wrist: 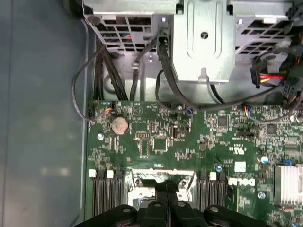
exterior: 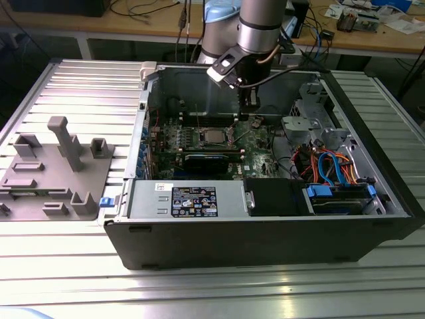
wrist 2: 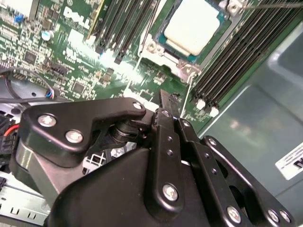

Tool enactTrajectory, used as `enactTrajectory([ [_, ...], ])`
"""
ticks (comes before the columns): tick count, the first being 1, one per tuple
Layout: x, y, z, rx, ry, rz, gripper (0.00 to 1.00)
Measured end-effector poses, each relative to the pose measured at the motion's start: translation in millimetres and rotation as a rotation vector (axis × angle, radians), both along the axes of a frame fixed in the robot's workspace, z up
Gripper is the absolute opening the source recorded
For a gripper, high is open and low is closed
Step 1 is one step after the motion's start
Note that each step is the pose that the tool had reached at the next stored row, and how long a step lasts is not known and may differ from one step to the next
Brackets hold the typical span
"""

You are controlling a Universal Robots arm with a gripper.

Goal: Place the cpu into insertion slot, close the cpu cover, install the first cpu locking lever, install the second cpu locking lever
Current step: 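Close the cpu cover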

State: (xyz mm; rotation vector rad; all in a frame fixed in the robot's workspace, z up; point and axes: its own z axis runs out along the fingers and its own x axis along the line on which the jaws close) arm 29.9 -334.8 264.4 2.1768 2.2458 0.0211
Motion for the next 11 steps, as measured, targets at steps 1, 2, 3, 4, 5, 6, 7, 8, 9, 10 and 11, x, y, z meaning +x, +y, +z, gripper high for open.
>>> enactTrajectory([
  [1, 3.1, 0.7, -0.1, 0.0000, 0.0008, 0.000, 0.11],
  [2, 4.9, 1.1, -0.1, -0.0001, 0.0013, 0.000, 0.11],
  [3, 7.4, 1.7, -0.1, -0.0002, 0.0019, 0.000, 0.11],
  [4, 10.6, 2.6, -0.2, -0.0005, 0.0030, 0.000, 0.11],
  [5, 13.3, 3.2, -0.3, -0.0011, 0.0036, 0.000, 0.11],
  [6, 15.5, 3.9, -0.4, -0.0023, 0.0041, 0.000, 0.11],
  [7, 17.9, 4.7, -0.5, -0.0033, 0.0048, 0.000, 0.11],
  [8, 20.0, 5.2, -0.5, -0.0039, 0.0056, 0.000, 0.11],
  [9, 22.0, 5.6, -0.6, -0.0044, 0.0065, 0.000, 0.11],
  [10, 25.5, 6.3, -0.8, -0.0056, 0.0079, 0.000, 0.11],
  [11, 28.0, 6.8, -0.9, -0.0066, 0.0089, 0.000, 0.11],
])
